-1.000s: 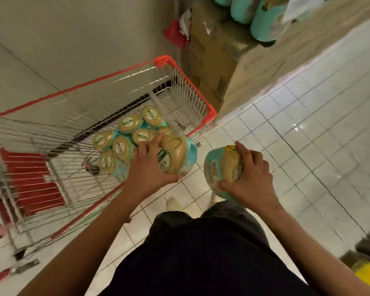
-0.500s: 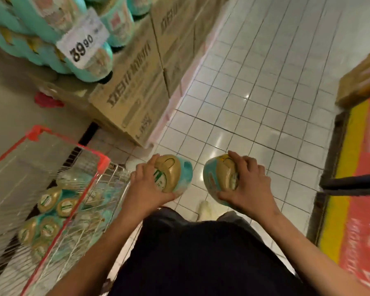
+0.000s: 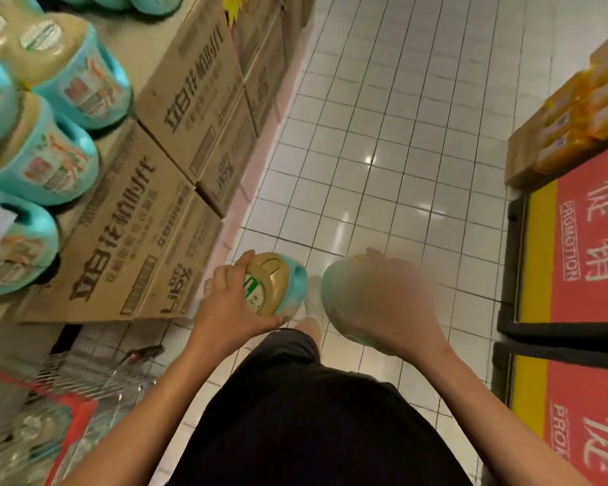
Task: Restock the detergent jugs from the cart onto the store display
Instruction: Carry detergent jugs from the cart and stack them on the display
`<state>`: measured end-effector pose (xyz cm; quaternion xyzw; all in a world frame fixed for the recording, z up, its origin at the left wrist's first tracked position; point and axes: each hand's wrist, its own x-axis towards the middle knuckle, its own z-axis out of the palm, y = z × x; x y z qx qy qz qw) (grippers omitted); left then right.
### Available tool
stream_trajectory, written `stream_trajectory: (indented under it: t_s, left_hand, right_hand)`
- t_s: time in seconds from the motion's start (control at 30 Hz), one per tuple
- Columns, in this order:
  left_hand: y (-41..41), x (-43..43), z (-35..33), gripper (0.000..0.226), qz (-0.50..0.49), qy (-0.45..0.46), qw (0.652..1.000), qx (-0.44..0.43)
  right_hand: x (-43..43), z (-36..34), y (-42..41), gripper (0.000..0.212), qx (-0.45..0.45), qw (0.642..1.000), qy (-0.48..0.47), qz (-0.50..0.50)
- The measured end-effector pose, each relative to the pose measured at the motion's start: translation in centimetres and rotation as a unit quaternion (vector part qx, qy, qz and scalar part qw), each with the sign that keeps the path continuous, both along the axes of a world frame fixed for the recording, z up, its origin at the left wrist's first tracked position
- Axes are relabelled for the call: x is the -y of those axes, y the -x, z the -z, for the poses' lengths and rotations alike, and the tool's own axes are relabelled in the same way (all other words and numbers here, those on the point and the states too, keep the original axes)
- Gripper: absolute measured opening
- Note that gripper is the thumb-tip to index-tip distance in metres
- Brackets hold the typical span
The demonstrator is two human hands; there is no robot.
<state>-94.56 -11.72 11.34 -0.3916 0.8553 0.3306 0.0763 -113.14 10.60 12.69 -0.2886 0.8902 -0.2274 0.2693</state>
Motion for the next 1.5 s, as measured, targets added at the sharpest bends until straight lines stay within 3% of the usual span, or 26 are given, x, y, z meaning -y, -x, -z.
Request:
stream_trajectory:
  t_s: [0.13, 0.5, 0.7, 0.9, 1.03, 1.23, 1.5]
  left_hand:
    - [9.0, 6.0, -0.5, 0.13, -0.002, 0.0, 1.0, -0.018]
    - [28.1, 19.1, -2.7, 0.127, -0.047, 0.025, 0.998, -0.041]
    - [34.2, 23.2, -2.4, 0.127, -0.171, 0.037, 0.984, -0.02]
    - [36.3, 26.4, -3.6, 0.13, -0.359, 0.022, 0.933, -0.002]
    - [36.0, 28.8, -5.2, 0.13, -0.448, 0.04, 0.893, -0.009]
    - [34.2, 32.2, -6.6, 0.132, -0.545, 0.092, 0.833, -0.025]
    - [30.1, 36.4, -6.0, 0.129, -0.534, 0.124, 0.835, 0.038]
  right_hand:
    - [5.2, -0.9, 8.9, 0.117, 0.0, 1.0, 0.007, 0.023]
    - [19.9, -3.4, 29.8, 0.118, -0.017, 0.999, 0.037, -0.03]
    - [29.9, -3.6, 40.4, 0.116, -0.033, 0.985, 0.037, -0.165]
    - [43.2, -6.0, 48.0, 0.121, -0.01, 0.934, 0.014, -0.358]
    - [52.4, -8.0, 48.3, 0.125, 0.013, 0.887, 0.017, -0.462]
    - [63.0, -9.4, 42.7, 0.126, -0.041, 0.814, 0.025, -0.579]
    - [76.4, -11.8, 33.1, 0.121, -0.11, 0.73, 0.036, -0.674]
